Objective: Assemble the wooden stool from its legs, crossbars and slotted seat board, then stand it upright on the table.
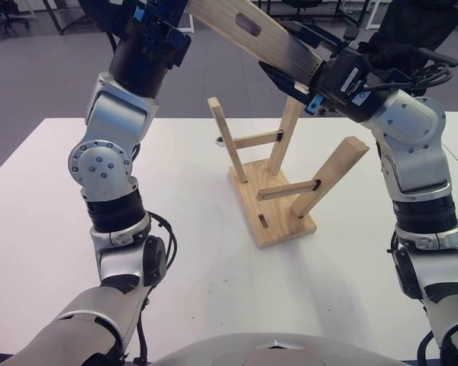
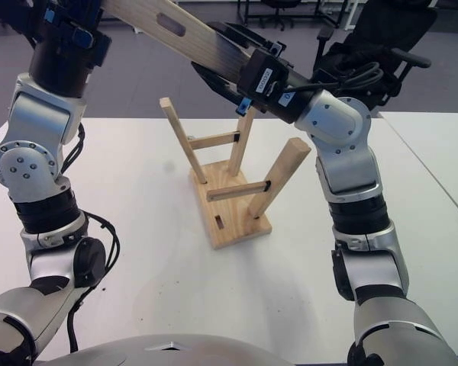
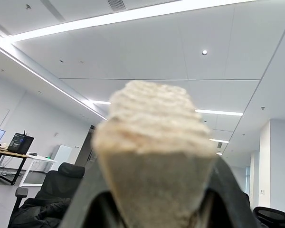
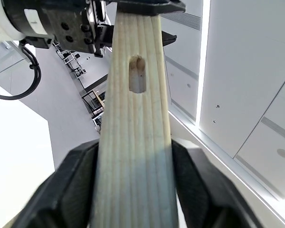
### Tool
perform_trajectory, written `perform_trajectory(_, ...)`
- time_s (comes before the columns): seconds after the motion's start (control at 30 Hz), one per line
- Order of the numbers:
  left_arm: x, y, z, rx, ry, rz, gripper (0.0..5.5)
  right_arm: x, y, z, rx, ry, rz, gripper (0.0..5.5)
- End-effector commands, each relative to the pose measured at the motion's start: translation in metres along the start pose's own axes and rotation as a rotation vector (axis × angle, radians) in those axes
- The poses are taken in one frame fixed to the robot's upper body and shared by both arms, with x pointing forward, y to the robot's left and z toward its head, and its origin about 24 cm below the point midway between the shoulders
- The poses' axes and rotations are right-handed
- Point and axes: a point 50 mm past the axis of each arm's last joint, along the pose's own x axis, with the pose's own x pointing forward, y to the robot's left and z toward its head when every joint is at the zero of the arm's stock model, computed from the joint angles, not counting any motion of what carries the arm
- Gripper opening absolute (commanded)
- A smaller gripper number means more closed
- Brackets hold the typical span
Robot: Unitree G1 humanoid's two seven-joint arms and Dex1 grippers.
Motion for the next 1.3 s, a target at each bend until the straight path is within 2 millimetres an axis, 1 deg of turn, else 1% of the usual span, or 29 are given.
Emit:
perform_trajectory(0.03,-0.007,0.004,0.01,0.047,-0.02,0.038,1.02,-0.005,0.004,-0.001,-0.025,0.027,0.041,3.22)
perform_trajectory(0.07,-0.011,0.006,0.016,0.058,-0.037,0.053,1.02,-0.008,0.005,-0.002,-0.034,0.043,0.048,3.43)
perform_trajectory(0.1,-0.014,0.007,0.02,0.066,-0.047,0.066,1.02,-0.01,0.004,-0.004,-0.041,0.056,0.047,3.51)
perform_trajectory(0.13,-0.018,0.007,0.024,0.076,-0.048,0.078,1.02,-0.012,0.0,-0.004,-0.062,0.074,0.038,3.81)
perform_trajectory(0.23,-0.034,0.0,0.029,0.123,0.022,0.09,1.02,-0.027,-0.027,-0.004,-0.122,0.157,-0.038,4.22)
perform_trajectory(0.3,-0.049,-0.006,0.025,0.146,0.092,0.111,1.02,-0.049,-0.049,-0.017,-0.105,0.278,-0.146,4.23)
perform_trajectory(0.33,-0.057,-0.008,0.02,0.165,0.135,0.133,1.02,-0.061,-0.057,-0.025,-0.101,0.347,-0.193,4.23)
perform_trajectory(0.37,-0.063,-0.009,0.016,0.179,0.17,0.154,1.02,-0.071,-0.061,-0.032,-0.102,0.407,-0.22,4.23)
perform_trajectory(0.4,-0.07,-0.008,0.011,0.2,0.206,0.183,1.02,-0.081,-0.06,-0.042,-0.092,0.476,-0.237,4.23)
perform_trajectory(0.47,-0.084,-0.008,0.002,0.239,0.278,0.236,1.02,-0.105,-0.048,-0.066,-0.048,0.632,-0.234,4.23)
perform_trajectory(0.5,-0.091,-0.009,-0.003,0.24,0.305,0.258,1.02,-0.119,-0.037,-0.08,0.022,0.704,-0.237,4.23)
perform_trajectory(0.53,-0.097,-0.01,-0.008,0.225,0.317,0.286,1.02,-0.134,-0.019,-0.093,0.076,0.774,-0.205,4.23)
perform_trajectory(0.57,-0.103,-0.01,-0.012,0.21,0.321,0.311,1.02,-0.145,0.0,-0.102,0.113,0.818,-0.163,4.23)
perform_trajectory(0.6,-0.109,-0.01,-0.019,0.194,0.324,0.345,1.02,-0.154,0.023,-0.11,0.154,0.851,-0.116,4.23)
perform_trajectory(0.63,-0.115,-0.01,-0.027,0.173,0.322,0.378,1.02,-0.16,0.047,-0.117,0.213,0.87,-0.093,4.23)
perform_trajectory(0.67,-0.121,-0.011,-0.035,0.154,0.315,0.418,1.02,-0.163,0.074,-0.125,0.312,0.88,-0.093,4.23)
perform_trajectory(0.7,-0.126,-0.011,-0.042,0.143,0.308,0.464,1.02,-0.163,0.103,-0.131,0.352,0.895,-0.042,4.23)
perform_trajectory(0.73,-0.129,-0.012,-0.046,0.14,0.302,0.504,1.02,-0.163,0.126,-0.134,0.374,0.902,0.008,4.23)
perform_trajectory(0.77,-0.133,-0.013,-0.049,0.147,0.306,0.547,1.02,-0.168,0.145,-0.134,0.384,0.922,0.054,4.23)
perform_trajectory(0.83,-0.148,-0.019,-0.054,0.129,0.298,0.649,1.02,-0.178,0.174,-0.127,0.372,0.937,0.199,4.23)
perform_trajectory(0.87,-0.155,-0.021,-0.055,0.112,0.28,0.698,1.02,-0.179,0.183,-0.122,0.386,0.928,0.25,4.23)
perform_trajectory(0.9,-0.16,-0.023,-0.055,0.09,0.25,0.742,1.02,-0.176,0.19,-0.115,0.401,0.899,0.281,4.23)
perform_trajectory(0.97,-0.164,-0.022,-0.052,0.027,0.156,0.812,1.02,-0.162,0.199,-0.101,0.43,0.822,0.299,4.23)
perform_trajectory(1.0,-0.166,-0.021,-0.052,0.012,0.14,0.833,1.02,-0.157,0.201,-0.095,0.437,0.795,0.304,4.23)
perform_trajectory(1.1,-0.178,-0.01,-0.054,0.038,0.181,0.934,1.02,-0.147,0.204,-0.084,0.448,0.744,0.319,4.23)
perform_trajectory(1.13,-0.185,-0.007,-0.056,0.054,0.217,0.979,1.02,-0.146,0.204,-0.083,0.444,0.74,0.32,4.23)
perform_trajectory(1.2,-0.197,-0.003,-0.057,0.077,0.274,1.053,1.02,-0.151,0.202,-0.086,0.416,0.767,0.318,4.23)
perform_trajectory(1.27,-0.202,-0.001,-0.054,0.073,0.286,1.104,1.02,-0.156,0.198,-0.091,0.381,0.797,0.317,4.23)
perform_trajectory(1.3,-0.2,0.0,-0.052,0.05,0.272,1.123,1.02,-0.157,0.197,-0.093,0.362,0.803,0.322,4.23)
